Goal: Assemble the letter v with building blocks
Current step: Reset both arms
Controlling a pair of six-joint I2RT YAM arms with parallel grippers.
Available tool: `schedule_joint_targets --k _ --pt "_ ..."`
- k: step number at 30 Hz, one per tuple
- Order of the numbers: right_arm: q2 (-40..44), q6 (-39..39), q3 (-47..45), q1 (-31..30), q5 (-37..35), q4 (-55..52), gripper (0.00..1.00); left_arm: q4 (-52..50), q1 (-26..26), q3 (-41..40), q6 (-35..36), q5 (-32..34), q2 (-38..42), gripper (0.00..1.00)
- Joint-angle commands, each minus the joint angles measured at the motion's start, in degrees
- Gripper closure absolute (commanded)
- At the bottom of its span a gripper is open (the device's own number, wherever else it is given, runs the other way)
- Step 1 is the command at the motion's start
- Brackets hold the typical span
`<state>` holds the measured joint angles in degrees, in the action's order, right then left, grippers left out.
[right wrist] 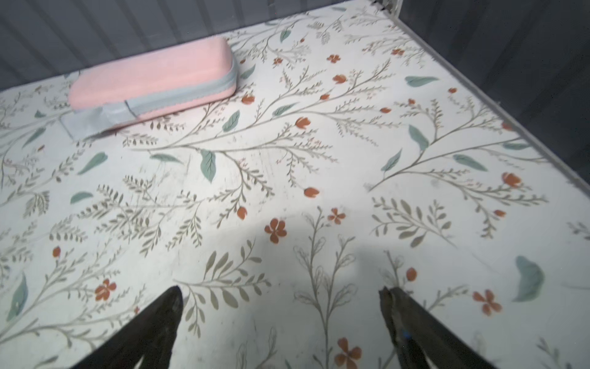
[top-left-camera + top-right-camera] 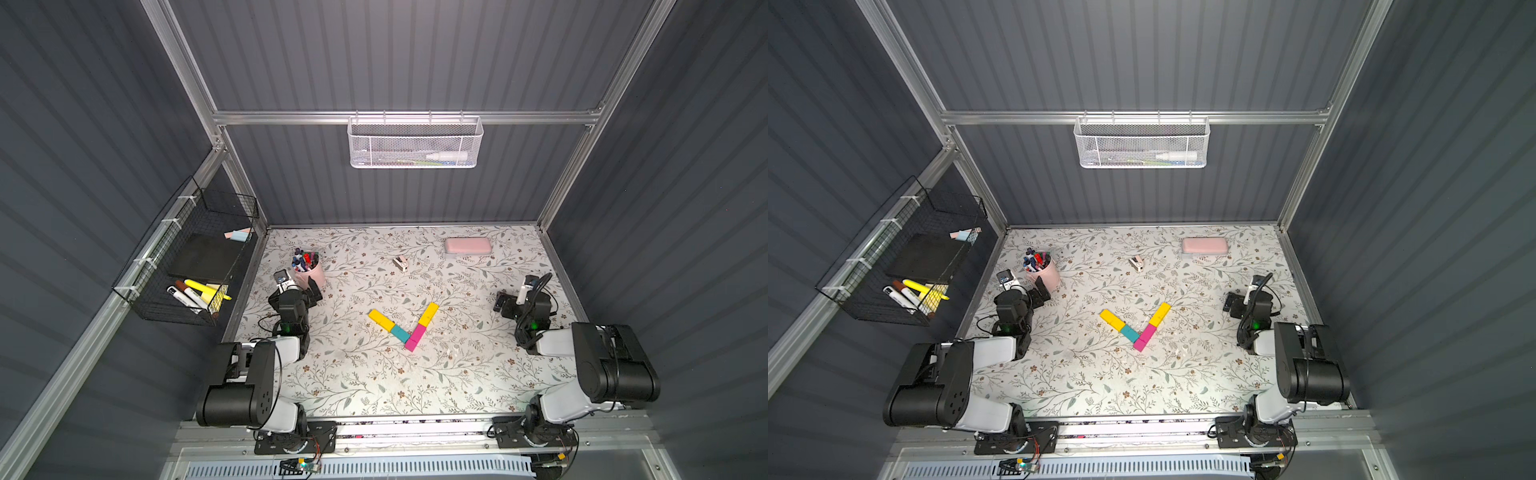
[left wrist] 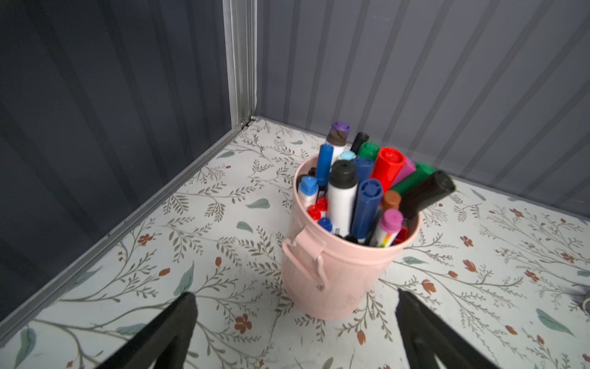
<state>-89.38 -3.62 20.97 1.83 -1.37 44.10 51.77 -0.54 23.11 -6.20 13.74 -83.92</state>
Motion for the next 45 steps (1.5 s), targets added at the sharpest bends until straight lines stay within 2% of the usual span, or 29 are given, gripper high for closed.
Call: schedule_joint_targets --k 1,2,4,6,9,10,11,12,15,16,17,18,19,20,22,23,25,26,45 --pt "3.5 1.7 3.9 -0.1 2.5 -1.7 0.01 -0.9 -2.6 1.3 4.9 0.5 0.9 0.01" --pt "3.9 1.2 4.2 -0.1 2.3 -3.3 0.01 -2.0 -4.2 1.4 6.5 1.9 1.1 0.01" --pt "2.6 2.0 3.1 -0.1 2.9 1.0 0.01 1.2 -8.0 -0.8 10.4 5.8 1.4 0.0" --pt "3.0 2.2 3.4 -0.1 2.8 -0.2 0.01 2.3 -8.9 -1.8 9.6 4.3 1.8 0.01" --pt "3.3 1.9 3.6 -0.1 2.7 -1.0 0.01 4.5 -8.9 -3.6 6.5 5.2 -2.9 0.01" --pt "3.3 1.9 3.5 -0.1 2.8 -0.9 0.01 5.8 -9.4 -4.1 8.4 7.5 -3.6 0.01" --pt "3.3 1.9 3.5 -0.1 2.8 -1.0 0.01 4.4 -9.6 -3.7 8.0 4.2 -2.9 0.01" --pt "3.3 1.9 3.6 -0.1 2.8 -1.2 0.01 6.3 -9.6 -4.0 8.2 5.2 -4.2 0.01" --pt "3.3 1.9 3.6 -0.1 2.8 -1.2 0.01 21.7 -9.4 -7.5 9.1 6.0 -13.0 0.01" --pt "3.3 1.9 3.6 -0.1 2.8 -1.2 0.01 26.3 -9.1 -7.5 12.9 6.7 -16.3 0.01" --pt "3.4 1.9 3.6 -0.1 2.9 -1.2 0.01 23.9 -9.0 -6.4 12.0 5.3 -15.6 0.0" --pt "3.4 1.8 3.7 0.0 2.9 -1.3 0.01 14.8 -8.4 -4.4 8.2 3.1 -12.5 0.01" --pt "3.4 1.8 3.7 0.0 2.9 -1.4 0.01 13.2 -7.2 -3.4 8.2 0.9 -13.6 0.01" --pt "3.4 1.8 3.7 0.0 2.8 -1.5 0.01 16.0 -6.6 -2.7 10.4 0.0 -15.0 0.01" --pt "3.4 1.8 3.6 0.0 2.9 -1.5 0.01 5.3 -4.4 0.0 5.8 -2.4 -13.2 0.01" --pt "3.5 1.8 3.6 0.0 2.9 -1.5 0.01 7.6 -3.9 0.3 6.0 -3.0 -14.4 0.0" --pt "3.4 1.9 3.9 -0.1 3.1 -1.9 0.01 4.0 -3.2 0.9 4.9 -3.7 -13.4 0.01" --pt "3.5 2.0 3.9 -0.1 3.0 -1.9 0.01 6.3 -3.2 0.5 5.2 -3.6 -14.1 0.01" --pt "3.4 2.0 4.3 -0.2 2.9 -2.7 0.01 4.9 -3.2 0.4 5.0 -3.5 -13.3 0.01"
